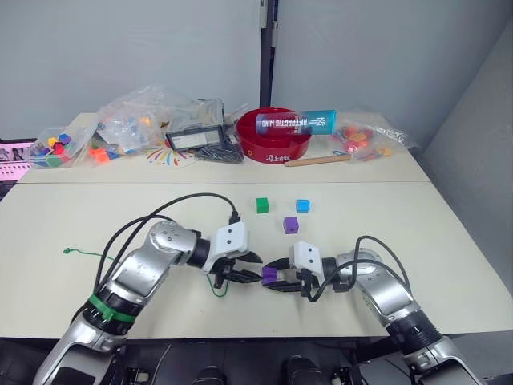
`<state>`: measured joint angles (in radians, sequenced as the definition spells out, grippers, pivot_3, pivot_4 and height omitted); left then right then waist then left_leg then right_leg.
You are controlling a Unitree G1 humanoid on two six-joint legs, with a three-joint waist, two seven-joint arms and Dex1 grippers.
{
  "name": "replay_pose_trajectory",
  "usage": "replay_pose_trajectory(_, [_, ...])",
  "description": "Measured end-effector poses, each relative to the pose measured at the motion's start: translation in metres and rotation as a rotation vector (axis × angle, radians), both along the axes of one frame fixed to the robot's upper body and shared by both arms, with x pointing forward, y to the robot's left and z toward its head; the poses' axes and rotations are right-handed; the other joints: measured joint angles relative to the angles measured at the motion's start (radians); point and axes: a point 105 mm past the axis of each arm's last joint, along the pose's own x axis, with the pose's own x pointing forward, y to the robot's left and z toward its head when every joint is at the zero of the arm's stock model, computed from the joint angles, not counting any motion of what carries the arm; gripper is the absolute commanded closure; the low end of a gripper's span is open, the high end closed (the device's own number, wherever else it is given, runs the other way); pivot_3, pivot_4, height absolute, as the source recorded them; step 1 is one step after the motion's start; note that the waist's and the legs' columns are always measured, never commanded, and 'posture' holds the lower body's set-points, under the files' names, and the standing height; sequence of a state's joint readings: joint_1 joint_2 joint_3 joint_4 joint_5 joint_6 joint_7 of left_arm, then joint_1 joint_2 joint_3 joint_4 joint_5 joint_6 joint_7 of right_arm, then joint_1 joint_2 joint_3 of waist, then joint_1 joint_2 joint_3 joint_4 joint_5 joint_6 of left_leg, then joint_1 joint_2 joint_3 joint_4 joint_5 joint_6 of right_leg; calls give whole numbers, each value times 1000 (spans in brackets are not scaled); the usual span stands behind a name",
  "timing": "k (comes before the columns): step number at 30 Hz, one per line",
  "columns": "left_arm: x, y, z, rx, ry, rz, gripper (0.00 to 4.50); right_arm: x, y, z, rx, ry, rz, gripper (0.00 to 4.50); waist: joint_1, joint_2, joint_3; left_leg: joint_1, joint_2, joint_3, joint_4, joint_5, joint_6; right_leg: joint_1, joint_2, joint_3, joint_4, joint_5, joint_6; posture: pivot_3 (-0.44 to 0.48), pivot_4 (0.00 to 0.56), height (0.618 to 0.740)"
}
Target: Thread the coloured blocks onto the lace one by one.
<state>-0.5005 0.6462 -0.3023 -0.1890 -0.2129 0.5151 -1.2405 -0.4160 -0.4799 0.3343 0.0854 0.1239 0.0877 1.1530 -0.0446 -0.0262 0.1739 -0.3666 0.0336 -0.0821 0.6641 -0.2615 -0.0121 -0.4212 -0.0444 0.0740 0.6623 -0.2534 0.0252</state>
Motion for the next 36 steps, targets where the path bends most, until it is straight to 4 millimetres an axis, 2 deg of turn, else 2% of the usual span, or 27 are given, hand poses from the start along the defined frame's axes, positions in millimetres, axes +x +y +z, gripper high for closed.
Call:
replay_pose_trajectory(5, [-4,15,-19,32,17,46,2503,0,-4,1,-13,-2,0,3121,7,0,0,-1,0,0,0,0,0,0,-1,0,-1,0,0,0,150,740])
replay_pose_trajectory(16, [9,15,-36,49,-69,67,2503,-2,-9,1,-27,2,-4,3121,10,0,0,-1,0,0,0,0,0,0,-1,0,-2,0,0,0,150,740])
replay_pose_trajectory(17, [10,15,-37,46,-74,64,3040,-3,-9,1,-29,4,-6,3121,10,0,0,-1,0,0,0,0,0,0,-1,0,-2,0,0,0,150,740])
replay_pose_trajectory(22, [11,9,-37,18,-75,61,4470,-4,-10,1,-33,6,-8,3121,11,0,0,-1,0,0,0,0,0,1,-1,0,-2,0,0,0,150,740])
replay_pose_trajectory(36, [9,-2,-38,-5,-43,62,4470,-7,-11,1,-34,13,-14,3121,9,0,0,-1,0,0,0,0,0,1,-1,0,-2,0,0,0,150,740])
